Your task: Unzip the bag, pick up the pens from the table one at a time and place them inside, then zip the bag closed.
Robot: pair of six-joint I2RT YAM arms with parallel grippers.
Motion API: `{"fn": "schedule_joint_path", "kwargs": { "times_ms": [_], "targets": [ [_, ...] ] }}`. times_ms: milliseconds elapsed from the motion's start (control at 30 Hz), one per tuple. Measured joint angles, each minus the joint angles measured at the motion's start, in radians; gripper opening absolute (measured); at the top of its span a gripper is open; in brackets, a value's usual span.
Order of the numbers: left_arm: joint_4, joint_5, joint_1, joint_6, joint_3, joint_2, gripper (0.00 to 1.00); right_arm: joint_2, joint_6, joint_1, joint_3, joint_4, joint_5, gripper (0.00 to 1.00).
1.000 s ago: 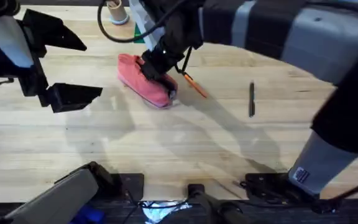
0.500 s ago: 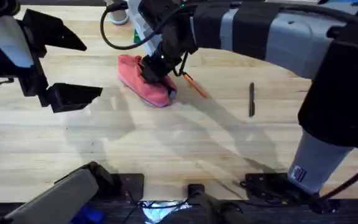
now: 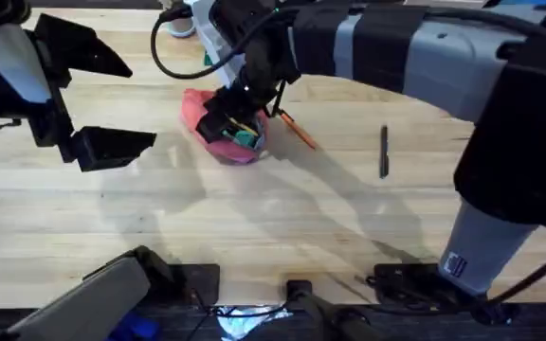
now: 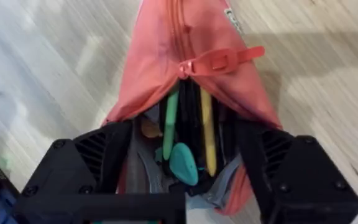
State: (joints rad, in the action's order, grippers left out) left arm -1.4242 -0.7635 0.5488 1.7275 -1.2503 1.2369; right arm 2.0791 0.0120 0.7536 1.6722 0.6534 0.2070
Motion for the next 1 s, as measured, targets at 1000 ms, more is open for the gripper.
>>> {"fn": "schedule_joint_path", "kwargs": {
  "times_ms": [1000],
  "targets": [
    [0.0,0.0,0.0,0.0,0.0,0.0,0.993,-0.214,0.008,-0.062,0.001,0.168,-0.001,0.997]
  ]
}}
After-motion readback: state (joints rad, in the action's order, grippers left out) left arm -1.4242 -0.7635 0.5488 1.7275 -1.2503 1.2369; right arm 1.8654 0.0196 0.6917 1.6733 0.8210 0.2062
